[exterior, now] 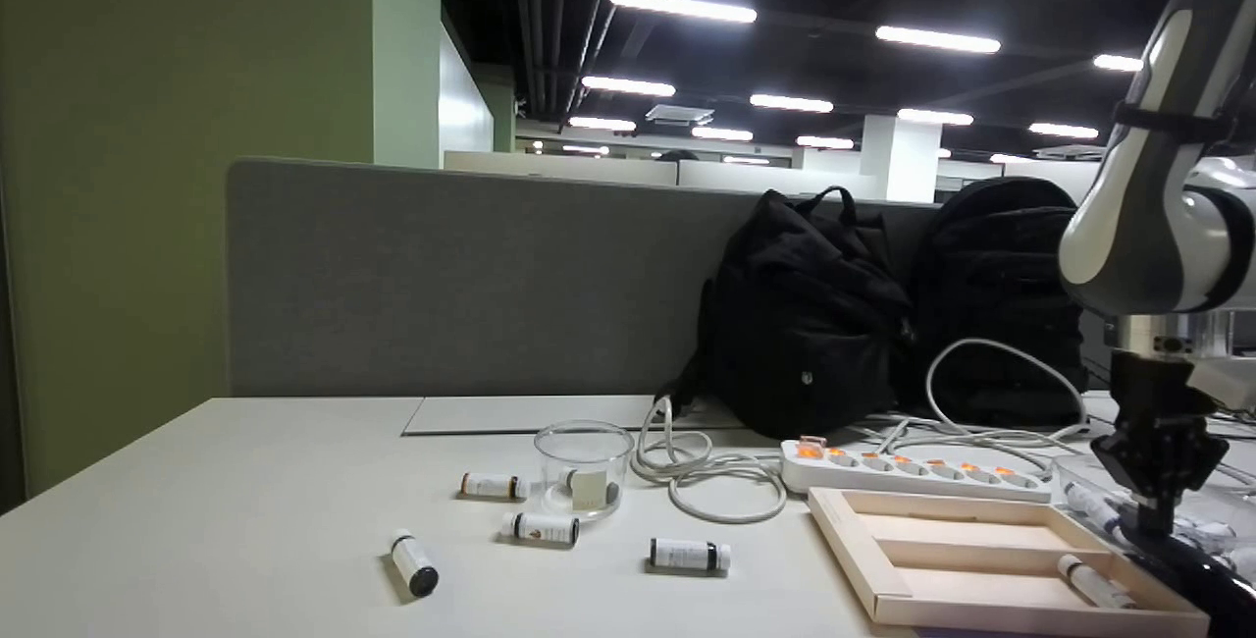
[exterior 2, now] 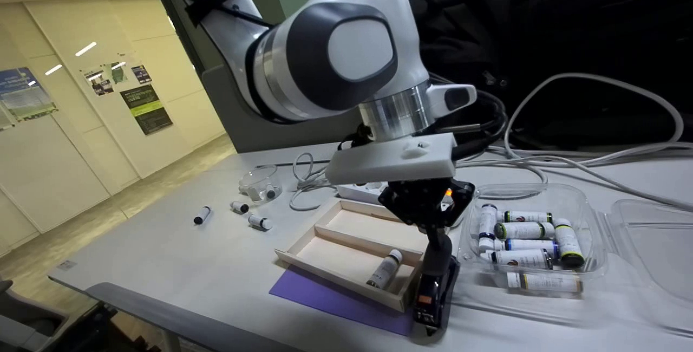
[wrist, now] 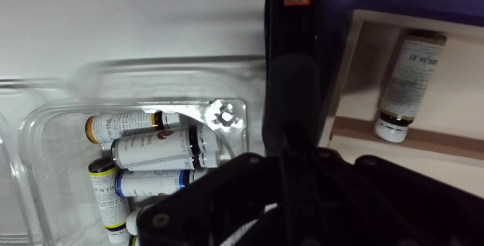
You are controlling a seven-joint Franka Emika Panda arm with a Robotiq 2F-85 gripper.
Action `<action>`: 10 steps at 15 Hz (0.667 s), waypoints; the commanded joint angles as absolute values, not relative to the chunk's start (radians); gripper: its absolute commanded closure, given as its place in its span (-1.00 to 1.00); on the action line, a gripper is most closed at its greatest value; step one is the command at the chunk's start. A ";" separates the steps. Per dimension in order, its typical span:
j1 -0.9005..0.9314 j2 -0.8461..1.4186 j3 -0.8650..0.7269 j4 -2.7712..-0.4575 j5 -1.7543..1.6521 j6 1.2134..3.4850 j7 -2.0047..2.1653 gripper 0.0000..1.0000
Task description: Push down on the stapler
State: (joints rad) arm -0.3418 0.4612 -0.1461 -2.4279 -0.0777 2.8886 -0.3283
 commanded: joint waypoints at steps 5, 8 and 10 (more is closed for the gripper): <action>-0.436 0.538 -0.096 -2.383 -0.065 2.915 -0.384 1.00; -0.470 0.580 -0.072 -2.347 -0.049 2.865 -0.393 1.00; -0.466 0.596 -0.079 -2.327 -0.042 2.839 -0.386 1.00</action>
